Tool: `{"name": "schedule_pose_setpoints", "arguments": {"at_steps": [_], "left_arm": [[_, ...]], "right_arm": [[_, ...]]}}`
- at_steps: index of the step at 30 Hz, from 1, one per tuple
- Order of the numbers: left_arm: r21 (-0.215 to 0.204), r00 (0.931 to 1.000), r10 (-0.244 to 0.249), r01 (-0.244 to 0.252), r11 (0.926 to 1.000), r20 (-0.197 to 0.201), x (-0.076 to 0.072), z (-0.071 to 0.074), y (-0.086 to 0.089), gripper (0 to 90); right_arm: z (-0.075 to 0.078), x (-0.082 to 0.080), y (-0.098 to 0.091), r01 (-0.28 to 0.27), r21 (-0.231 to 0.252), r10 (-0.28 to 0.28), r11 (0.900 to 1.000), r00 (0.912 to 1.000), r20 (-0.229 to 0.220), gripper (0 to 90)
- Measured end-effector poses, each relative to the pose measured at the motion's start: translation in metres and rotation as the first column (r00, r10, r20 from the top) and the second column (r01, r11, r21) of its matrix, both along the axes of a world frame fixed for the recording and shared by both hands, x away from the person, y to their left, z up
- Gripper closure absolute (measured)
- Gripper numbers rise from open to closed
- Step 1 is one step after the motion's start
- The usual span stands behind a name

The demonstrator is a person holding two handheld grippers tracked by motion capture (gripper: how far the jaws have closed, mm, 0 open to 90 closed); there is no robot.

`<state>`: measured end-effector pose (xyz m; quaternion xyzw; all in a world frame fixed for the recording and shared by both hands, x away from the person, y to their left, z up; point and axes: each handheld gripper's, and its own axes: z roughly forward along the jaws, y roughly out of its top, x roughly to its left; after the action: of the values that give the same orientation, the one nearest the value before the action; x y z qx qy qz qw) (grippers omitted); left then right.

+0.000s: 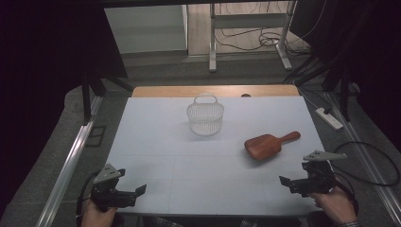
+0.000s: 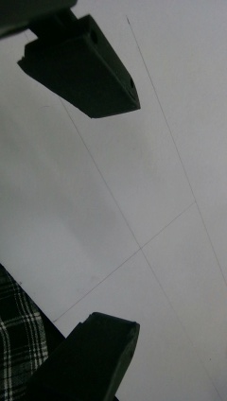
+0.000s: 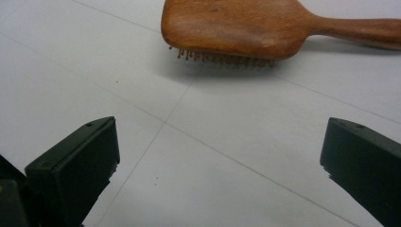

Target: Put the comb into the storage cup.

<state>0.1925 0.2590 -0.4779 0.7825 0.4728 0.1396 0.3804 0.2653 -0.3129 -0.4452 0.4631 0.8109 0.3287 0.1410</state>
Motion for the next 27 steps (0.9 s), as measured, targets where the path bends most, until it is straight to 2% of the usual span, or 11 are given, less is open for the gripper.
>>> {"name": "schedule_pose_setpoints", "arguments": {"at_steps": [8, 16, 23, 27], "left_arm": [[-0.006, 1.0, 0.002, -0.002, 1.0, -0.001, 0.0, 0.0, 0.001, 0.9], [-0.017, 1.0, 0.003, -0.003, 0.9998, -0.001, 0.0, 0.0, 0.002, 0.9], [-0.015, 1.0, 0.0, 0.0, 0.9999, -0.003, 0.0, 0.0, 0.002, 0.9], [-0.021, 1.0, 0.001, -0.001, 0.9998, -0.004, 0.0, 0.0, 0.002, 0.9]], "right_arm": [[0.004, 0.009, 0.001, -0.03, 0.014, 0.03, 0.9995, 0.9994, 0.018, 0.0], [0.003, 0.022, 0.008, -0.058, -0.019, 0.058, 0.9982, 0.9981, 0.022, 0.0], [0.005, 0.031, 0.009, -0.042, -0.021, 0.043, 0.9989, 0.999, 0.015, 0.0], [0.006, 0.039, 0.011, -0.029, -0.004, 0.029, 0.9996, 0.9996, -0.003, 0.0]]}}
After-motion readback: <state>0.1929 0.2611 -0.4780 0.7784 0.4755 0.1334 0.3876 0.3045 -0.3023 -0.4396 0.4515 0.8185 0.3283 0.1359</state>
